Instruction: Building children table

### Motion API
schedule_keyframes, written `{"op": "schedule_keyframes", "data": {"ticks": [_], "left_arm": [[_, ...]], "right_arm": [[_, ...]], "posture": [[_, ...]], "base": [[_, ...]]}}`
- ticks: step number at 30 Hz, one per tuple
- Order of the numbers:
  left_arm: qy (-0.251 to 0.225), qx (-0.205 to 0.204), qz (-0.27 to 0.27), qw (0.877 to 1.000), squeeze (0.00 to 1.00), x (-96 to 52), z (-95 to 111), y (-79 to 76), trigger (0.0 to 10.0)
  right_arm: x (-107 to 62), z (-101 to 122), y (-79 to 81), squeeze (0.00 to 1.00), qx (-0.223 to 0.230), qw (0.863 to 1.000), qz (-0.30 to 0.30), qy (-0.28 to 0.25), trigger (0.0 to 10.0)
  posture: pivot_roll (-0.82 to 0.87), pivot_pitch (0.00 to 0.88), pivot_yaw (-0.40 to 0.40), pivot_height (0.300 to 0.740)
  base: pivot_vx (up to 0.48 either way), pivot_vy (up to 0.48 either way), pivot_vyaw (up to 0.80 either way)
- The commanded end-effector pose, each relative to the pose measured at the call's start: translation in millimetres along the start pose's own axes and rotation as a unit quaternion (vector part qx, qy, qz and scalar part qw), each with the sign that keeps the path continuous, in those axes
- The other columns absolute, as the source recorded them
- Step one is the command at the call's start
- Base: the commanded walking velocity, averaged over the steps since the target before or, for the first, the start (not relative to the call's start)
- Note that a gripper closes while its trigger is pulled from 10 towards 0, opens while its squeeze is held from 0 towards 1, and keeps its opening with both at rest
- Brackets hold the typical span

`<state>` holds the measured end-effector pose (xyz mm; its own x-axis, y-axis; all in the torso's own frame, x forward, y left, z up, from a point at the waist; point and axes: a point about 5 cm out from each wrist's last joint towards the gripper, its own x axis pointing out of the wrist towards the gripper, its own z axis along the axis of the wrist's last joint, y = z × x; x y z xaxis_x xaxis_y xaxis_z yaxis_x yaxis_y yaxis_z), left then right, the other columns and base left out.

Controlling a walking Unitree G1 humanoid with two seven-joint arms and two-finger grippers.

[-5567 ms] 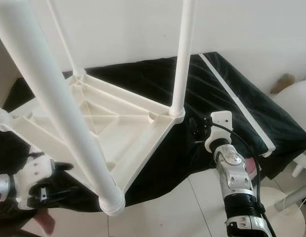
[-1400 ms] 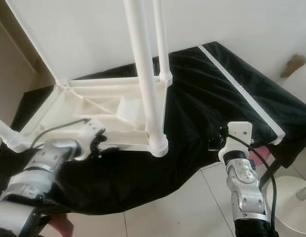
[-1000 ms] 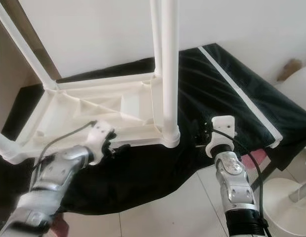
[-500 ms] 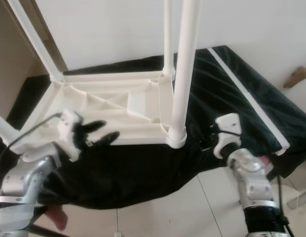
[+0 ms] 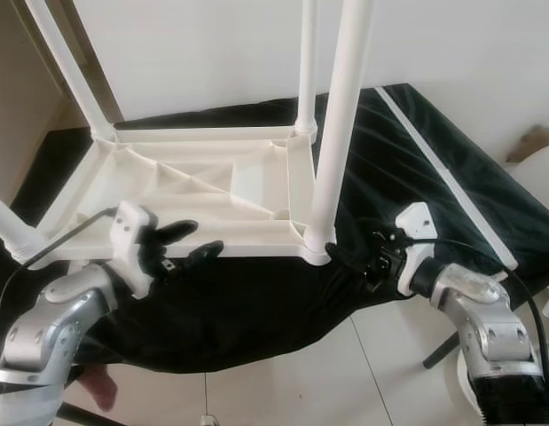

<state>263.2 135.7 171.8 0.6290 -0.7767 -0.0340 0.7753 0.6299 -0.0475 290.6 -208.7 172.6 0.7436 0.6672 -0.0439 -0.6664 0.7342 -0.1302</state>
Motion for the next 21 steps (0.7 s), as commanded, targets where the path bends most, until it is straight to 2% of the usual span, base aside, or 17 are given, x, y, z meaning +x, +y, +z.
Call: {"op": "schedule_keyframes", "data": {"ticks": [1,3,4,6,9,11,15,16,17,18,21], "left_arm": [[0.005,-0.008,-0.018,1.0,0.0,-1.0,-2.4,-7.2,10.0],[0.007,-0.008,-0.029,1.0,0.0,-2.5,-3.5,-11.7,10.0],[0.018,0.005,-0.06,0.998,0.0,-2.1,-6.9,-23.0,10.0],[0.02,0.007,-0.067,0.998,0.0,-1.1,-7.8,-25.9,10.0],[0.029,0.024,-0.083,0.996,0.0,11.3,-11.5,-37.9,10.0],[0.031,0.027,-0.087,0.995,0.0,14.5,-12.1,-41.4,10.0],[0.029,0.03,-0.103,0.994,0.0,31.0,-12.6,-56.0,10.0],[0.028,0.033,-0.111,0.993,0.0,34.2,-12.4,-59.2,10.0],[0.024,0.037,-0.12,0.992,0.0,39.0,-11.4,-62.9,10.0],[0.022,0.037,-0.12,0.992,0.0,40.8,-10.9,-63.5,10.0],[0.019,0.037,-0.118,0.992,0.0,45.2,-9.6,-66.0,10.0]], "right_arm": [[7.3,-2.4,0.8,0.0,-0.009,1.0,-0.001,0.002,10.0],[10.5,-1.5,0.8,0.0,-0.011,1.0,0.002,0.001,10.0],[22.6,-1.8,2.6,0.0,-0.011,1.0,0.006,-0.001,10.0],[25.9,-2.2,3.1,0.0,-0.01,1.0,0.007,-0.001,10.0],[41.8,-5.3,10.4,0.0,-0.004,1.0,0.016,-0.001,10.0],[45.9,-6.1,13.0,0.0,-0.003,1.0,0.019,-0.001,10.0],[52.1,-13.4,15.3,0.0,-0.006,1.0,0.018,0.005,10.0],[51.7,-14.9,14.8,0.0,-0.01,1.0,0.013,0.007,9.1],[50.1,-16.4,13.8,0.0,-0.016,1.0,0.009,0.01,3.6],[48.9,-16.7,13.6,0.0,-0.017,1.0,0.007,0.011,0.0],[45.9,-18.2,10.2,0.0,-0.017,1.0,-0.006,0.01,0.0]], "posture": [[0.08,0.005,0.049,0.74],[0.08,0.005,0.049,0.74],[0.07,0.004,0.062,0.74],[0.07,0.004,0.062,0.74],[0.05,0.001,0.08,0.74],[0.05,0.001,0.08,0.74],[0.03,0.0,0.095,0.74],[0.02,0.0,0.094,0.74],[0.01,0.0,0.095,0.74],[0.01,0.0,0.095,0.74],[-0.01,0.0,0.093,0.74]], "base": [[0.0,0.0,0.0],[0.0,0.0,0.0],[0.0,0.0,0.0],[0.0,0.0,0.0],[0.0,0.0,0.0],[0.0,0.0,0.0],[0.0,0.0,0.0],[0.0,0.0,0.0],[0.0,0.0,0.0],[0.0,0.0,0.0],[0.0,0.0,0.0]]}}
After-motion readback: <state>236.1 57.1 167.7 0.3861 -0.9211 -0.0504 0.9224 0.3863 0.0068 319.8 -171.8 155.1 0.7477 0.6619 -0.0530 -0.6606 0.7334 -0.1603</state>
